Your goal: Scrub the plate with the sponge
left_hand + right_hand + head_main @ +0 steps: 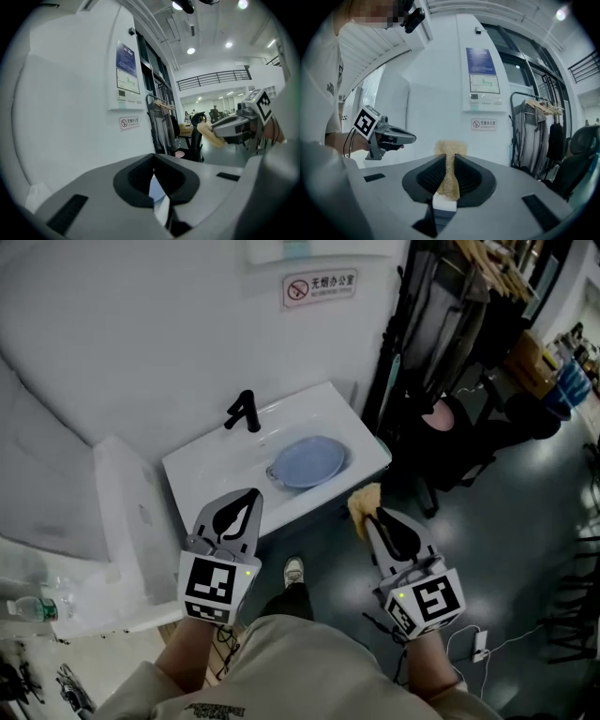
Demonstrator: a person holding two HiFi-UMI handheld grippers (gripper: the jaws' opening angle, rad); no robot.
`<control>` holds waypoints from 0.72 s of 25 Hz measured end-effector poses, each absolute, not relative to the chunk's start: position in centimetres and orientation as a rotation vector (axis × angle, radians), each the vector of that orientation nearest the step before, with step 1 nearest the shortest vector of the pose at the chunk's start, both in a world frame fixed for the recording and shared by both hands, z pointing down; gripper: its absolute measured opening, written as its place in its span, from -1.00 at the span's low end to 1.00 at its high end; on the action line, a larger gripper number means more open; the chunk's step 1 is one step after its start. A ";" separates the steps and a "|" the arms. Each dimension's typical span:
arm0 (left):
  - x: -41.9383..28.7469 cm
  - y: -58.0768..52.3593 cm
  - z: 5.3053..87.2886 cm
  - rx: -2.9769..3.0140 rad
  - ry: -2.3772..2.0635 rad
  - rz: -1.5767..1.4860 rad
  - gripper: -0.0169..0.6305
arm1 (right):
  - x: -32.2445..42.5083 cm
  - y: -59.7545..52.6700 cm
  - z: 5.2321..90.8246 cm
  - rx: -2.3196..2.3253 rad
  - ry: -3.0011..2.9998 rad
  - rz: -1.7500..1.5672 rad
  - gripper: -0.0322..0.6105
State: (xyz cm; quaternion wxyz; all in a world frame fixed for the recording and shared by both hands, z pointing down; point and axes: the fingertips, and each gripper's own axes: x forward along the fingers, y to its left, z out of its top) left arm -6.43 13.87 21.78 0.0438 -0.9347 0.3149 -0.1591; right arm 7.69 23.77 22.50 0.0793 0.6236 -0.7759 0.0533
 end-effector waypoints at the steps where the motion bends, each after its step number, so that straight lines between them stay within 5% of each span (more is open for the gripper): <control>1: -6.3 12.4 22.0 -2.867 0.963 -0.495 -0.93 | 7.7 22.3 22.8 1.857 -2.321 0.177 -0.70; 18: -6.3 -2.8 23.9 -2.936 0.976 -0.547 -0.93 | 8.4 4.9 22.8 1.814 -2.325 0.215 -0.70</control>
